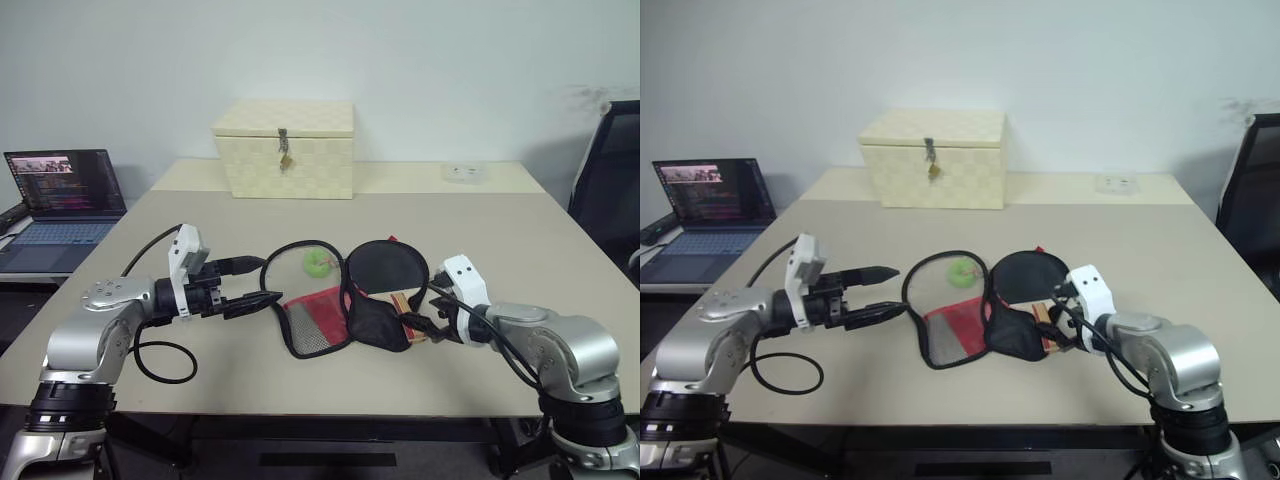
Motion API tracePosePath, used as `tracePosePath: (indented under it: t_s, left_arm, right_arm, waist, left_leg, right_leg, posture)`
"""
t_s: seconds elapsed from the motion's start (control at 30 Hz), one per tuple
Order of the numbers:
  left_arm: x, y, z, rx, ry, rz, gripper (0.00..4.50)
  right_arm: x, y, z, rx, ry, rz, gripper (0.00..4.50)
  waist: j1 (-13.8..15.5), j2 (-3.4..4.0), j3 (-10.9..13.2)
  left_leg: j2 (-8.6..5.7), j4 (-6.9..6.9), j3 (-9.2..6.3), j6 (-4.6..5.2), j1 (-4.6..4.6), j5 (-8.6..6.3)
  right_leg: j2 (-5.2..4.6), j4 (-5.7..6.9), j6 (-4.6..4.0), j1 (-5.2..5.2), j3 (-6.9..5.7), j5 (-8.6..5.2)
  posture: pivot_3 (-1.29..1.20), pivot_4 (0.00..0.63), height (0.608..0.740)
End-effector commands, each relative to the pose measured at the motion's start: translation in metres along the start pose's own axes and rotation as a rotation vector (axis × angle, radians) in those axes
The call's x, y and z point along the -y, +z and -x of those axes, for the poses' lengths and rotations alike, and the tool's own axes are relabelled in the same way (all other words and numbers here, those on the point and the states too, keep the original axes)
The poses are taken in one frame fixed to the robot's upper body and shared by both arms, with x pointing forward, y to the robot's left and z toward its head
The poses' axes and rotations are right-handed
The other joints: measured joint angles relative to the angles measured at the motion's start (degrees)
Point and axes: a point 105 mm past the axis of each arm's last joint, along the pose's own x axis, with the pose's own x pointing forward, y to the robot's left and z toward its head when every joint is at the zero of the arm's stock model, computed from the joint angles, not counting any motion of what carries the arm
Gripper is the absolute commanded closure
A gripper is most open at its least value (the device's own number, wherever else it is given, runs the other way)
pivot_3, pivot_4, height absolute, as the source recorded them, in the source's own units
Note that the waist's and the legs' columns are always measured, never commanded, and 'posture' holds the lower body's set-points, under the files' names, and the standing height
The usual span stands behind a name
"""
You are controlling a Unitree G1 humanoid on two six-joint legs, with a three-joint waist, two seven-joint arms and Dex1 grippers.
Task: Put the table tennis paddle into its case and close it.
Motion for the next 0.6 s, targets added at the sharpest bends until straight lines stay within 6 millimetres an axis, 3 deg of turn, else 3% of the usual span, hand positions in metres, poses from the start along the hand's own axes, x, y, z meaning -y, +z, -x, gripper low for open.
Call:
tracePosePath:
  t_s: [0.03, 0.6]
  left_arm:
    - [-0.004, 0.009, 0.005, 0.013, 0.014, -0.036, 0.0]
    - [-0.006, 0.007, 0.008, 0.01, 0.021, -0.043, 0.0]
  right_arm:
    - [-0.005, -0.002, 0.005, 0.011, 0.049, 0.022, 0.1]
    - [-0.061, -0.004, -0.008, 0.018, 0.263, 0.027, 0.1]
  waist:
    - [-0.1, 0.0, 0.0]
    - [-0.1, -0.01, 0.0]
  left_leg:
    - [0.0, 0.0, 0.01, 0.0, 0.01, 0.0]
    - [0.03, 0.0, -0.02, -0.01, 0.0, 0.0]
  right_leg:
    - [0.01, 0.01, 0.0, 0.0, 0.0, 0.0]
    - [0.0, 0.0, 0.01, 0.01, 0.0, 0.0]
  posture:
    - [0.0, 0.15, 0.74]
    - [0.0, 0.15, 0.74]
